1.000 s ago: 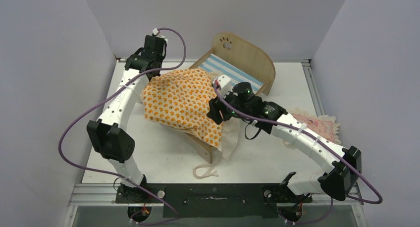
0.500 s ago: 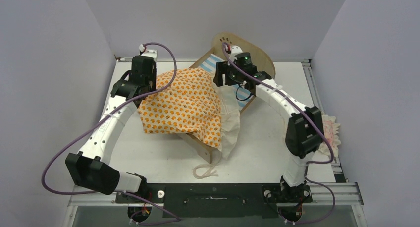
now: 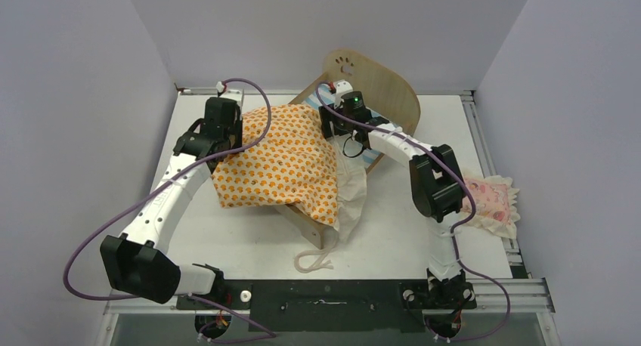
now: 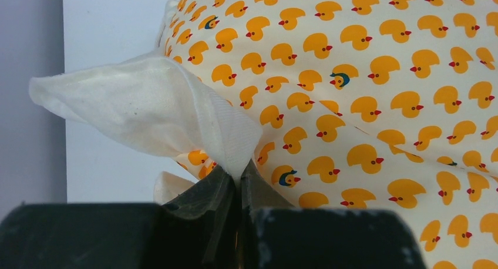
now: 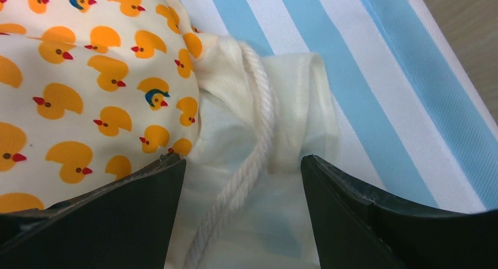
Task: Set up the pet bed
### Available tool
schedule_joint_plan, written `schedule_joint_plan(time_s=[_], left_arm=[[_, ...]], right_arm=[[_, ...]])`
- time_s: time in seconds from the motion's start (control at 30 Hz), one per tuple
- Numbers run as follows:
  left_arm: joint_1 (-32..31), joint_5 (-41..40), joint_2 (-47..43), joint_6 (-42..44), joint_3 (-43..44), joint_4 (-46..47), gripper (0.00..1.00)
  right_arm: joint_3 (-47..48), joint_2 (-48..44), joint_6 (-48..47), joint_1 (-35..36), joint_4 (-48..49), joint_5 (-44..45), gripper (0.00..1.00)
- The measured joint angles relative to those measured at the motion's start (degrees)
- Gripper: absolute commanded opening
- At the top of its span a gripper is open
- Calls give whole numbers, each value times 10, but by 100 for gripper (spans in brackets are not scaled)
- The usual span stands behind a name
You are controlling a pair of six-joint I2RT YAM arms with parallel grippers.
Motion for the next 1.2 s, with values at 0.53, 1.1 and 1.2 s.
schedule_joint_plan(time_s=[0.53,1.1,1.2], left_arm=[[22,1,9,27,23,8,1],[7,93,297,103,331,82,24],[0,93,355,104,399,78,59]], right_arm=[[-21,-56,-90,8,21,23,5],[-182,-391,-107,-101,-6,292,5],[-179,-372,-98,-127,-22,293,21]])
